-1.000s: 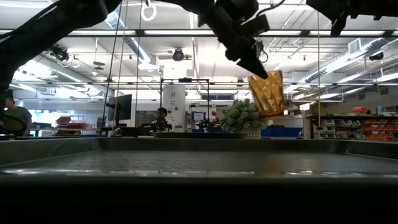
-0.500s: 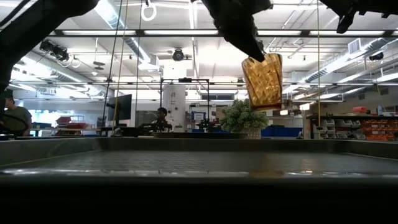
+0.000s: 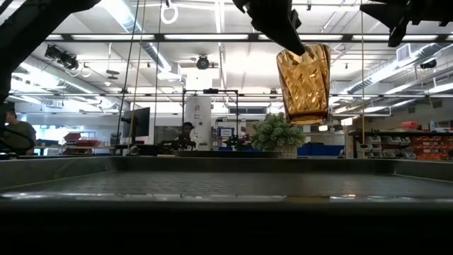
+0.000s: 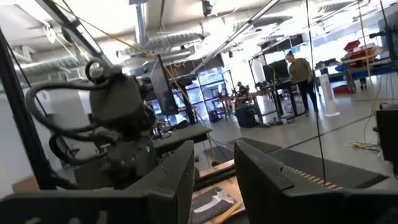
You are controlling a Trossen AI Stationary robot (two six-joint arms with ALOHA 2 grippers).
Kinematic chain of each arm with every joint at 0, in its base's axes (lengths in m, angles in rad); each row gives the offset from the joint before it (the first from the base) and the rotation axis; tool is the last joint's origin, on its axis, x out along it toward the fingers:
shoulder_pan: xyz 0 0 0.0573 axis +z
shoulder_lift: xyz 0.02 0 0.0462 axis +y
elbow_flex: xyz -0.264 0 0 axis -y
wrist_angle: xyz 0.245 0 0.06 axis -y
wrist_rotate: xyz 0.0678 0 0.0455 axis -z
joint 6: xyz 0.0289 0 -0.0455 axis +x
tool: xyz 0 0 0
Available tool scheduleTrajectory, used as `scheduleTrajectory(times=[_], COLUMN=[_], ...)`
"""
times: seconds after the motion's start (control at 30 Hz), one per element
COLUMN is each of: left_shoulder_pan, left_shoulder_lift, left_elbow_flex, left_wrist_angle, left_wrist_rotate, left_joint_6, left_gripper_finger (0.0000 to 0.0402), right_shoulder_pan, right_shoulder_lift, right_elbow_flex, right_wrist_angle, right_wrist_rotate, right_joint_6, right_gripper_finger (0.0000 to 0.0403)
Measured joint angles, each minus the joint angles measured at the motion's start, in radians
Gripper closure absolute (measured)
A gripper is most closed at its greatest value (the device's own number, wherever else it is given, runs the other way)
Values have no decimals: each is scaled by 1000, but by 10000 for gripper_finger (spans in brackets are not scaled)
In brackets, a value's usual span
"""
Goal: Pick and place plate/cup/fork/spoon on tray
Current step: Put the orange glass on the black tray
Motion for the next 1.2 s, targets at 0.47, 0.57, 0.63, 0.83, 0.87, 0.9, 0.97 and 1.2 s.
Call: scheduleTrajectory(times=[0.47,0.57,0.63,0.83,0.87,0.9,0.97,1.2], left_shoulder_pan=[-59,-64,-70,-80,-83,-85,-91,-106], left_shoulder_lift=[1,1,1,2,2,2,2,3], left_elbow_flex=[0,0,0,0,0,0,0,0], left_wrist_angle=[-13,-15,-18,-21,-26,-35,-58,-96], left_wrist_rotate=[23,23,22,23,23,22,22,23], left_joint_6=[-25,-25,-28,-32,-32,-33,-32,-48], left_gripper_finger=[385,385,385,385,385,385,385,385], right_shoulder_pan=[0,0,0,0,0,0,0,0], right_shoulder_lift=[0,0,0,0,0,0,0,0], right_elbow_flex=[0,0,0,0,0,0,0,0], right_wrist_angle=[1,1,1,1,1,1,1,1], right_wrist_rotate=[3,3,3,2,2,2,2,1], right_joint_6=[12,12,12,12,12,12,12,12], right_gripper_finger=[282,282,282,282,282,282,282,282])
